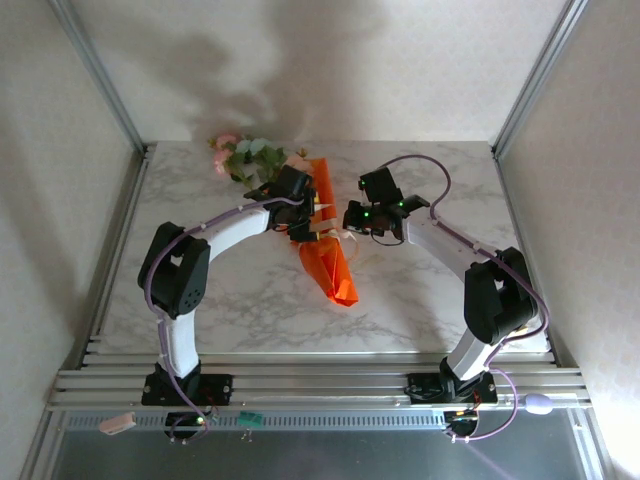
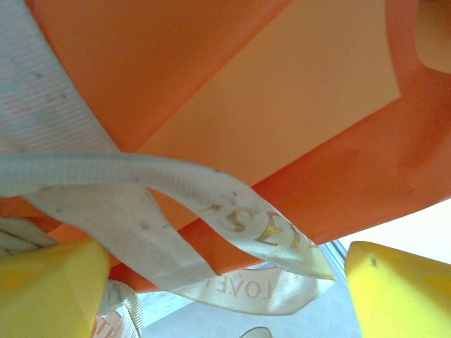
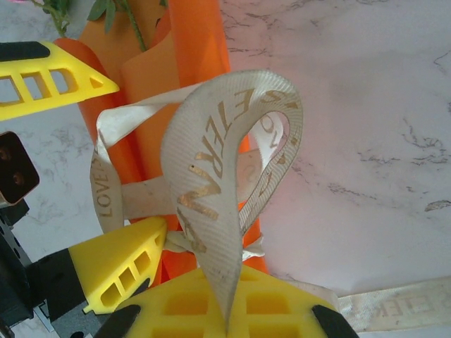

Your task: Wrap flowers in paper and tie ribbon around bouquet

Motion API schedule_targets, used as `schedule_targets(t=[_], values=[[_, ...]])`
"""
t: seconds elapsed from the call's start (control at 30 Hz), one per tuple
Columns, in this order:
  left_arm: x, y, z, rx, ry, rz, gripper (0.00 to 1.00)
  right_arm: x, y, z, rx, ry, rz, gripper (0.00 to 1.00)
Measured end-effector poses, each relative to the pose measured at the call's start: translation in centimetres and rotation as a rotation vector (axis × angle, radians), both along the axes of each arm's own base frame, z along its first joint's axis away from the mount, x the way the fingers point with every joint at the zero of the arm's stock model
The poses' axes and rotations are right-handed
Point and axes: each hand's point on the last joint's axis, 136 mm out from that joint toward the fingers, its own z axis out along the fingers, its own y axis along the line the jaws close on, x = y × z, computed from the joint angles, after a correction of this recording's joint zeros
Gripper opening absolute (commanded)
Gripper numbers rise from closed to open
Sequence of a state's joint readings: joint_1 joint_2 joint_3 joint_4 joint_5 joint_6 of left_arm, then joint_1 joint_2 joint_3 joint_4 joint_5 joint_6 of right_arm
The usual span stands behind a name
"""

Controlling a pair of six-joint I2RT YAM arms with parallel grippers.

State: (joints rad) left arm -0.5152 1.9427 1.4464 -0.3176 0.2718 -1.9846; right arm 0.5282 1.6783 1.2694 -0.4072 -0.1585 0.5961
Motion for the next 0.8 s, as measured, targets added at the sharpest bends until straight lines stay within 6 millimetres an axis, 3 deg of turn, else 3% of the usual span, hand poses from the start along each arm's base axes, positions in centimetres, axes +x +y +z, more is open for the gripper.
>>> schedule_targets(t=[0.2,0.43,0.7,0.8], values=[[0.3,0.6,-0.2,0.013,-0.002,0.013,0.58,0.0,0.0,0.0,0.000,0.000,0.000,0.00],[0.7,1.2,-0.3,0.029,-0.012,0.022,0.57,0.0,0.0,0.0,0.001,0.000,0.000,0.00],[0.6,1.1,-0.3,0.031,-0.014,0.005,0.76,0.0,0.0,0.0,0.001,-0.001,0.000,0.00],[0.2,0.8,-0.4,0.024,-0.004,-0.010,0.78,0.0,0.1,0.0,0.001,-0.001,0.000,0.00]])
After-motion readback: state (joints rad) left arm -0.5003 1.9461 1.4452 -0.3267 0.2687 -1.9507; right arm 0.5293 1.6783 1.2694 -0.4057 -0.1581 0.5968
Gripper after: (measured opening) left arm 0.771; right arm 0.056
